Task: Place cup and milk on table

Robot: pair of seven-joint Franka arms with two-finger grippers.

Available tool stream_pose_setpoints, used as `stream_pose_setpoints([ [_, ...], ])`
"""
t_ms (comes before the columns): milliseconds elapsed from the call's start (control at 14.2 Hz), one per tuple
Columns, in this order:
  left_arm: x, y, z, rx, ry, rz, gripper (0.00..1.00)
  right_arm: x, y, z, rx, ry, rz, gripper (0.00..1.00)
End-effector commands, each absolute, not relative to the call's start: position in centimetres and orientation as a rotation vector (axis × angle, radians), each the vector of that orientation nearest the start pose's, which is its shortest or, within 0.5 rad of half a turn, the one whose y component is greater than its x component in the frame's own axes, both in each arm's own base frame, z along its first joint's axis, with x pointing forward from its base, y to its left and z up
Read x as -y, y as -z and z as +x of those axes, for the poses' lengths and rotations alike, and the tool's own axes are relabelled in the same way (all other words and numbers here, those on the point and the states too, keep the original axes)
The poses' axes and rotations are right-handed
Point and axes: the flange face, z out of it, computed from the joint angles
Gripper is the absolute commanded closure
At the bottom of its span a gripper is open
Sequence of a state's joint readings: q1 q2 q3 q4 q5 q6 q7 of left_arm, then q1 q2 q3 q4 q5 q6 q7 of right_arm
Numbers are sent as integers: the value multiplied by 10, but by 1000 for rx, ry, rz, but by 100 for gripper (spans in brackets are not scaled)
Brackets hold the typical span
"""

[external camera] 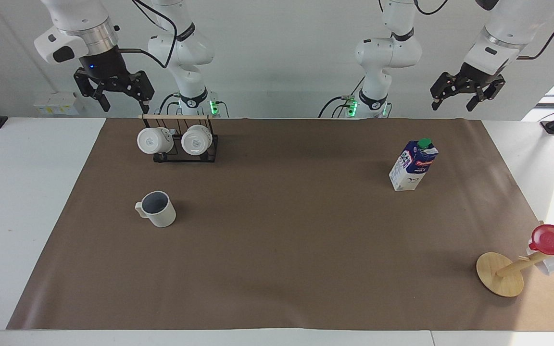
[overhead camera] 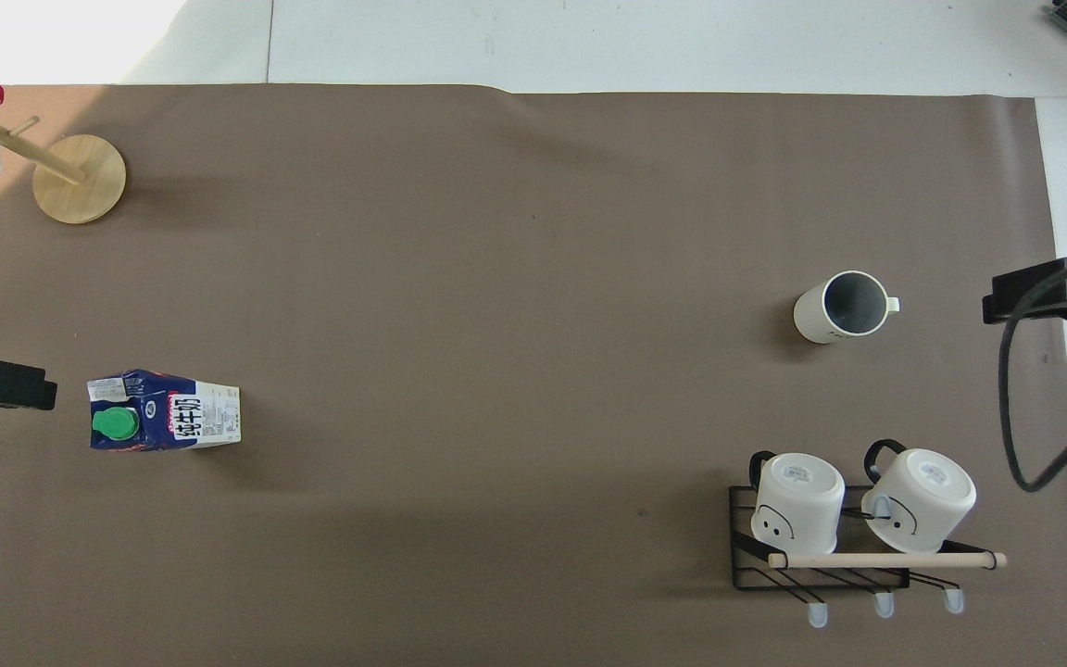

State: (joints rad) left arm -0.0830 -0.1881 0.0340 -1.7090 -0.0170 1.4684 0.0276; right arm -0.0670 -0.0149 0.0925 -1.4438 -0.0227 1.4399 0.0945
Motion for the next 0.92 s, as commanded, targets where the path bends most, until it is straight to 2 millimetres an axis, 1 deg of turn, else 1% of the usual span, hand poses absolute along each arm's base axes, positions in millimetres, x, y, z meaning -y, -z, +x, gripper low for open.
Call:
stream_pose_setpoints([
  [0,19,-649,473,-121,-90,-3150,0,-11,-681,531,-142,39,-3148,0],
  [141,19,-645,471,-121,-104,-3149,0,-11,-681,531,-142,35,-3148,0],
  [282,19,-640,464,-121,-92,-3151,0,-12,-681,531,-134,35,-3148,0],
  [494,19,-625,456,-123,-92,-3151,0,-12,-681,531,-134,35,-3148,0],
  [635,20,-620,459,-128,-71,-3151,0,-12,-681,531,-134,35,-3148,0],
  [846,23,-619,463,-142,-27,-3152,0,-12,-681,531,-134,37,-3148,0],
])
